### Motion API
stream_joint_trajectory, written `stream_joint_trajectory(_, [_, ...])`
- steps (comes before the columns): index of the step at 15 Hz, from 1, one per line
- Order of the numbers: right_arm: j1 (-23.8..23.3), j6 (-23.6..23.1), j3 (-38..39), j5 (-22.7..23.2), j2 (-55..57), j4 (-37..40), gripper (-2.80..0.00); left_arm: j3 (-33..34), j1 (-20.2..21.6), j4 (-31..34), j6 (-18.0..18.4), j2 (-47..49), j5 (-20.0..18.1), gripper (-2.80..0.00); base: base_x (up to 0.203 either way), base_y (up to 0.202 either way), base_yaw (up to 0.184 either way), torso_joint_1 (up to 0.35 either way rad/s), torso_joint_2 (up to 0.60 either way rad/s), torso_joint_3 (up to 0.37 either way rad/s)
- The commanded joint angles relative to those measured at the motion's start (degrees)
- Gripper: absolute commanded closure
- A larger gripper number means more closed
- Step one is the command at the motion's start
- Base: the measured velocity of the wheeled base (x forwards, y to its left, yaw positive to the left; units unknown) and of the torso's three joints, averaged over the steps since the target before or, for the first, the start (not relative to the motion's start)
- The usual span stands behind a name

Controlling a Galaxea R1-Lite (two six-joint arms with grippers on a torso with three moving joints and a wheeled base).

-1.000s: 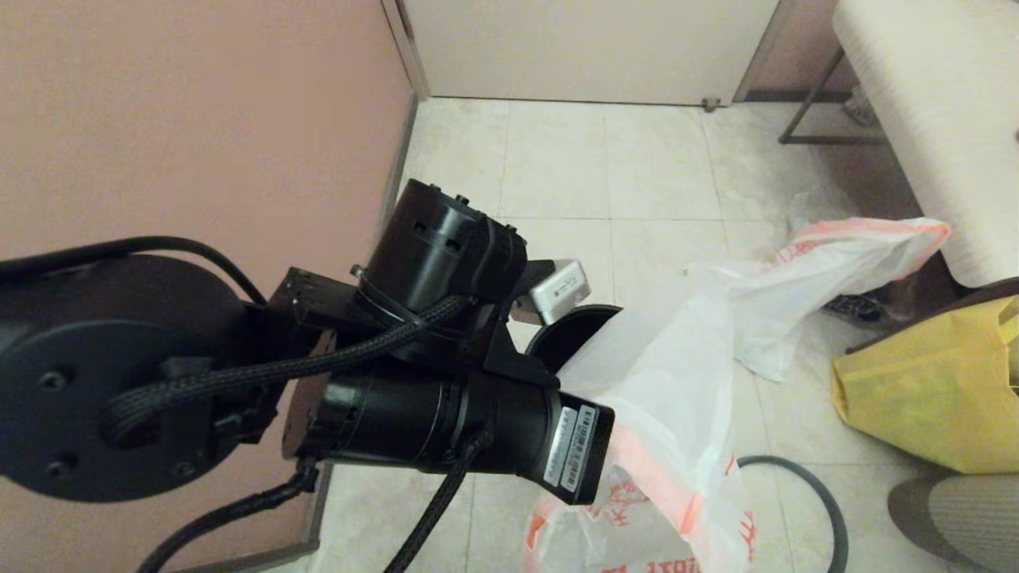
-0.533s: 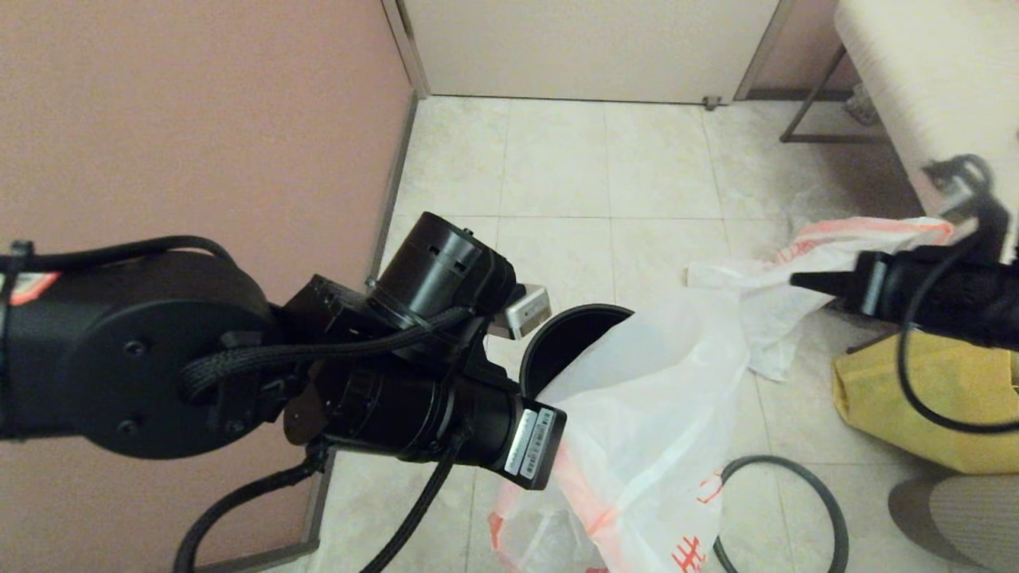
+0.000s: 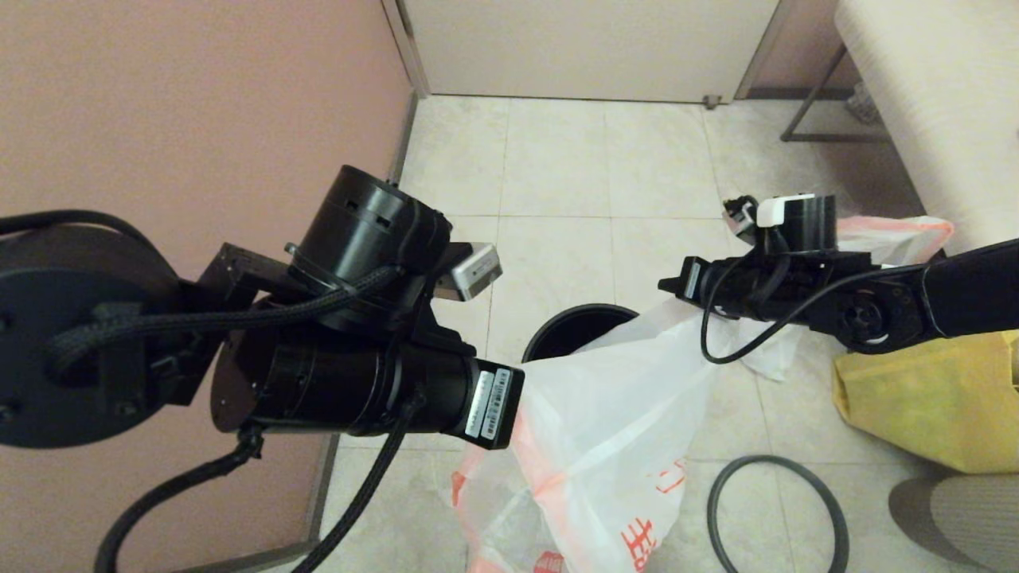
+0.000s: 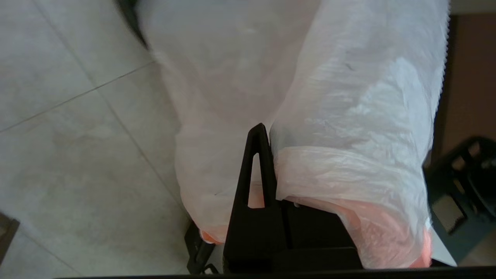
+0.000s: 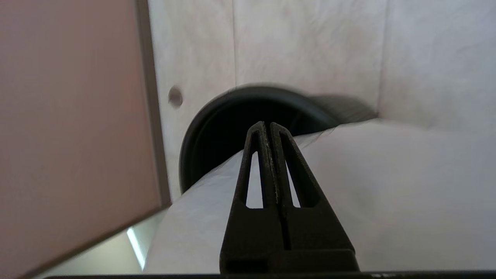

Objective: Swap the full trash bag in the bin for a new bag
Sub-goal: Put the new garbage bag on the trash can

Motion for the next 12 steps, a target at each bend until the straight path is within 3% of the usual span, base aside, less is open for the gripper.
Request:
stream_joint_trajectory(1, [-1.11,0.19,-0.03,-0.24,-3.42,-0.14,0.0,1.55,0.5,0.08,-0.18,-0.7,0.04,0.0,0.0,0.0,0.0,0.0,0.0,0.0])
stream_joint_trajectory(3, [-3.07,0.14,0.7,-0.47,-9.13,1.29,0.0,3.52,0.5,-0.12,-0.62,-0.72,0.04,0.0,0.0,0.0,0.0,0.0,0.0,0.0])
stream_joint_trajectory(5, [-4.38,-0.77,1.15,-1.71,-13.06,9.89,0.0,5.48,0.5,-3.88,-0.88,-0.38,0.14,0.0,0.0,0.0,0.0,0.0,0.0,0.0])
stream_joint_trajectory(10, [-4.19,-1.13,1.44,-11.55,-11.21,20.23,0.0,6.81,0.24,-6.81,-1.15,-0.09,0.19,0.0,0.0,0.0,0.0,0.0,0.0,0.0])
stream_joint_trajectory(12, [-4.17,0.0,-1.12,-13.02,-11.84,31.25,0.0,6.72,0.36,-6.81,-1.15,-0.17,0.13,0.0,0.0,0.0,0.0,0.0,0.0,0.0])
